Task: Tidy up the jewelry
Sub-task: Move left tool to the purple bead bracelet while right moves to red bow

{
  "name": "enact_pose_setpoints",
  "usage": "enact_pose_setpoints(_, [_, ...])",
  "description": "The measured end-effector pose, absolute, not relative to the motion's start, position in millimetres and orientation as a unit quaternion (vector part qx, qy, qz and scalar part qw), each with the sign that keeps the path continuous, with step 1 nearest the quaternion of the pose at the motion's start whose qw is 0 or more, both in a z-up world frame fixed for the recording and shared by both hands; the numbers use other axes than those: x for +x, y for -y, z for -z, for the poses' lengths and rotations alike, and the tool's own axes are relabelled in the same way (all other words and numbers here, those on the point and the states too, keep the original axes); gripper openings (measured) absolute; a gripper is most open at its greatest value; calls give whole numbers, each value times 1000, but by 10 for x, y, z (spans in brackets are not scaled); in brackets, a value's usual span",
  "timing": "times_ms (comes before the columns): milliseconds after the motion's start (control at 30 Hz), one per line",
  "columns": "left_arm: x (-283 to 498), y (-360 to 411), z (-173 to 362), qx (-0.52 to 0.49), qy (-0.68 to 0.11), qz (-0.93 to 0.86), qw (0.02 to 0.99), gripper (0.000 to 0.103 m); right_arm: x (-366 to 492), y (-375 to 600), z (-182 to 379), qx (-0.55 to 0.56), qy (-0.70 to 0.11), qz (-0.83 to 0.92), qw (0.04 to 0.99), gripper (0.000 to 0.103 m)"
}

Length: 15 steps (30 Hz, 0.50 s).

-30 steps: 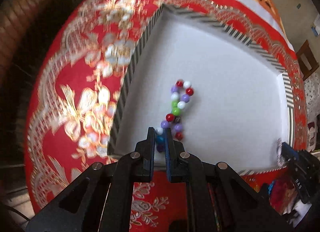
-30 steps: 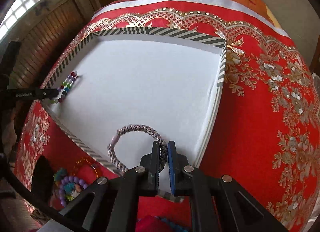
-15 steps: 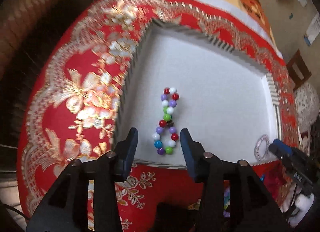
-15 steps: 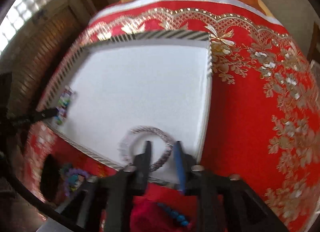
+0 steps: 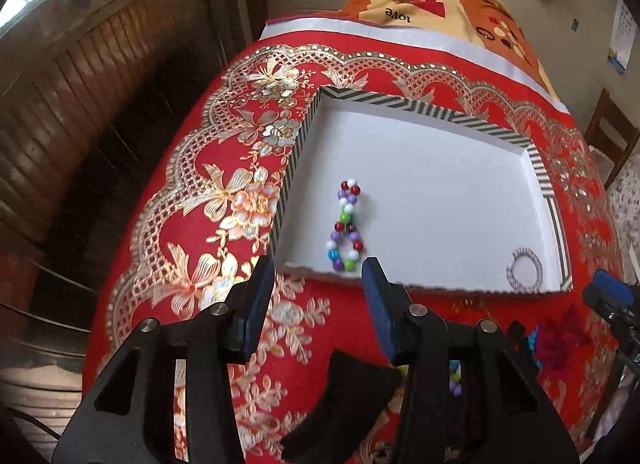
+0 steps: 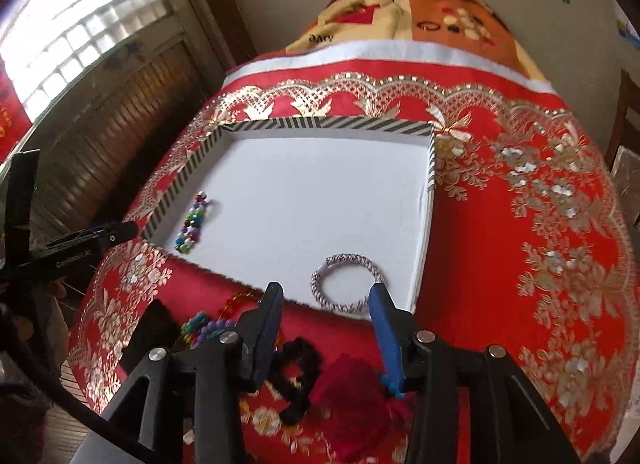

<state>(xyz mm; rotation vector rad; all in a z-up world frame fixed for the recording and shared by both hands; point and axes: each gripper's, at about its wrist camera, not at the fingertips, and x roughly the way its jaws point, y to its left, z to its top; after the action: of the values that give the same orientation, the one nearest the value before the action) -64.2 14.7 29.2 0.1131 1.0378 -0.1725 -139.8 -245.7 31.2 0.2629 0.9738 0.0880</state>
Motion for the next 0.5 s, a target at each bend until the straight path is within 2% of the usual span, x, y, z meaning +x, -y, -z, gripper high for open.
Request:
enact_pose_setpoints(233, [-943,-189,-417,47,-478,78,874,45,-1700,2465,-435,118,-454,-37,882,45])
enact_pose_setpoints(333, [-1045,-196,-444,46,-478,82,873,45,-1805,2471,-426,116,-455,-34,882,55])
enact_pose_setpoints(500, [-1195,-215,-454,42,-479,85,872,45,-1976,2480,-406,113,-459,-33,880,56])
